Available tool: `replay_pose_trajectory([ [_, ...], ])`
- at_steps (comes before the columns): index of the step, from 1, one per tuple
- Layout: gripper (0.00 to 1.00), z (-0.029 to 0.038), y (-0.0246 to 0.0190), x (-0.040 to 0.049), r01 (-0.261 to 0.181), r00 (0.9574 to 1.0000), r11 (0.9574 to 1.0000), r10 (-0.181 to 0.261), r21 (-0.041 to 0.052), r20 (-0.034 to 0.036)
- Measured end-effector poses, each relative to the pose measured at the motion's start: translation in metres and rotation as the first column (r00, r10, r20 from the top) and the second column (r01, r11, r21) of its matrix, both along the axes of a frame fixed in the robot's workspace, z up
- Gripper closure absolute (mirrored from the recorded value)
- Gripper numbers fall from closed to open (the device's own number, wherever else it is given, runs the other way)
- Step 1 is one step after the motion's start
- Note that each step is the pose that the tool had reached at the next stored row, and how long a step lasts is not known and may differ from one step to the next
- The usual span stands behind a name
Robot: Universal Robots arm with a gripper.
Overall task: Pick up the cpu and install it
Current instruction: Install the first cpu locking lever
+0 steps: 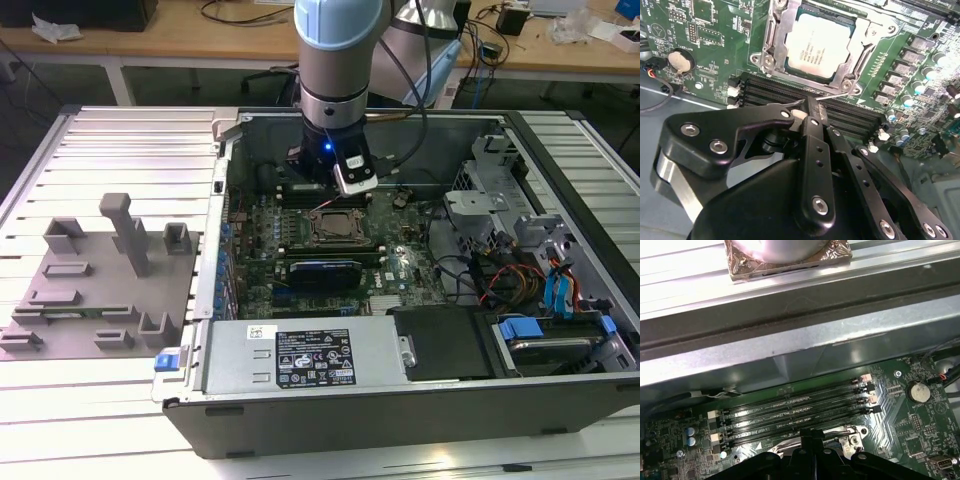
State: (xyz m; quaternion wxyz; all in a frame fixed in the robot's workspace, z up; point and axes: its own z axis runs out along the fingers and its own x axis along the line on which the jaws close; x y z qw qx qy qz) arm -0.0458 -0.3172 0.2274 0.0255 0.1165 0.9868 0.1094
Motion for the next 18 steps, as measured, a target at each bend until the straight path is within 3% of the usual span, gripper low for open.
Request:
replay_pose_trajectory([
  [14,0.89,-0.0050,0.0002,0.0000,0.000,1.0000,1.0000,0.000,-0.0030,0.0008],
  [18,0.89,-0.0066,0.0063,0.0000,0.000,1.0000,0.9999,0.000,-0.0144,0.0010],
])
